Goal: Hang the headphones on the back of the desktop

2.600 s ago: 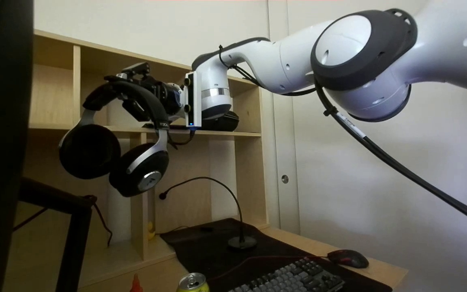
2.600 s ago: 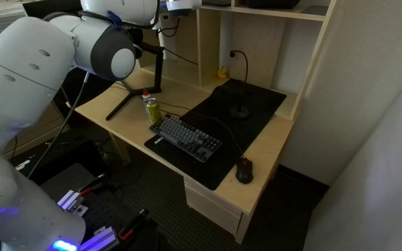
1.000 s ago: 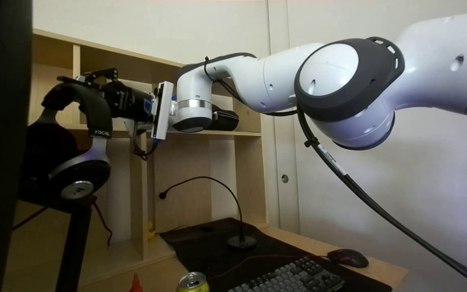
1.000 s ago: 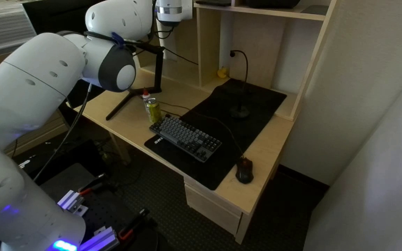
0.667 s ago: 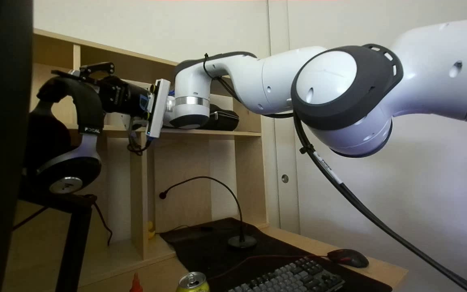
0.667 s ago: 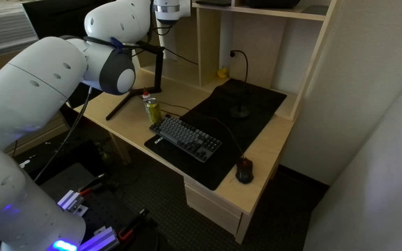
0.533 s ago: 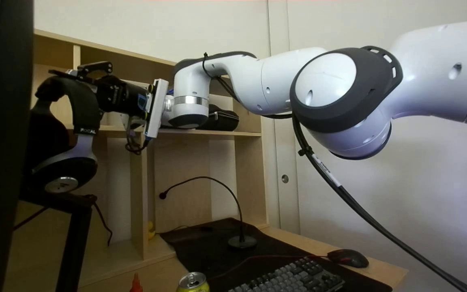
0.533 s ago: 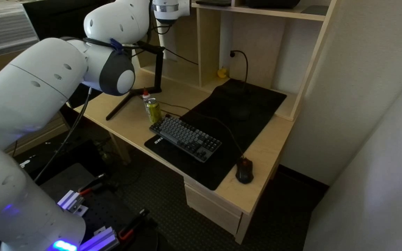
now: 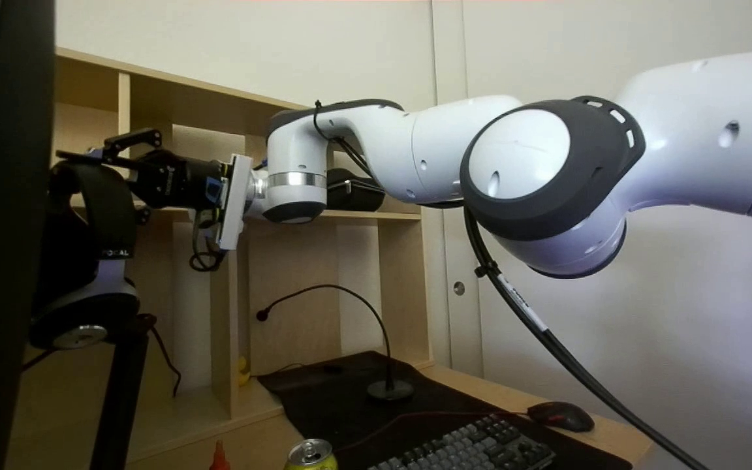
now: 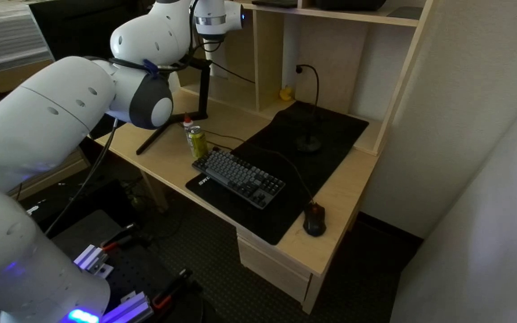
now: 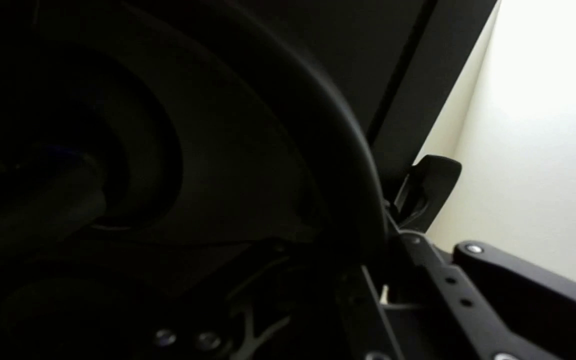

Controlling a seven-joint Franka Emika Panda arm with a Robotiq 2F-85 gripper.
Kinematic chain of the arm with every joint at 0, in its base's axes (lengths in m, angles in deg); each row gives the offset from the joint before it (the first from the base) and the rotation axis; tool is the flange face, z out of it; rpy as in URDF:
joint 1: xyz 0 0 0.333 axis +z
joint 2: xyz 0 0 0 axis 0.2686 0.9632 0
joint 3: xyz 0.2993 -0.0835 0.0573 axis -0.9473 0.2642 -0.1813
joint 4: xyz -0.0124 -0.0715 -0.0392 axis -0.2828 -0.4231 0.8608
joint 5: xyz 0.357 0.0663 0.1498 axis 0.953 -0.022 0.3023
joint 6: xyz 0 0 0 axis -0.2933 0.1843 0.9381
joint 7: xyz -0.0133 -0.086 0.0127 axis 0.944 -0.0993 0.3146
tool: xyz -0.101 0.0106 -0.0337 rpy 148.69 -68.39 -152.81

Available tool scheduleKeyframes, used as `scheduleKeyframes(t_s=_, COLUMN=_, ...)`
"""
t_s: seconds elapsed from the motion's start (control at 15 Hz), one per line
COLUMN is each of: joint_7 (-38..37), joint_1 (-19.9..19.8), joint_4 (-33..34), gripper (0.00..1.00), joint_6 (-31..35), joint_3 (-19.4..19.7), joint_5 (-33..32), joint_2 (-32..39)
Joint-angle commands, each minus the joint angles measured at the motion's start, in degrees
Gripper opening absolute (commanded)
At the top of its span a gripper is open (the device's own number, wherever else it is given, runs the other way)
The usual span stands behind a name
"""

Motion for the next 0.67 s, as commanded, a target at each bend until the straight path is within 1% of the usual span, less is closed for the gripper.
scheduleKeyframes(t_s=0.0, joint_7=1.4, joint_1=1.1, joint_4=1.1, gripper=0.04, joint_6=3.1, joint_3=-0.6, joint_5=-2.6, joint_2=0.0)
scheduleKeyframes(t_s=0.4, joint_7=0.6, joint_1=0.8, joint_4=0.7, gripper=0.04, joint_6=5.1, joint_3=-0.8, joint_5=-7.2, joint_2=1.0)
scheduleKeyframes(t_s=0.6, joint_7=-1.4, joint_1=1.0, joint_4=0.2, gripper=0.04, joint_6=5.7, joint_3=-1.3, joint_5=-8.1, joint_2=1.6)
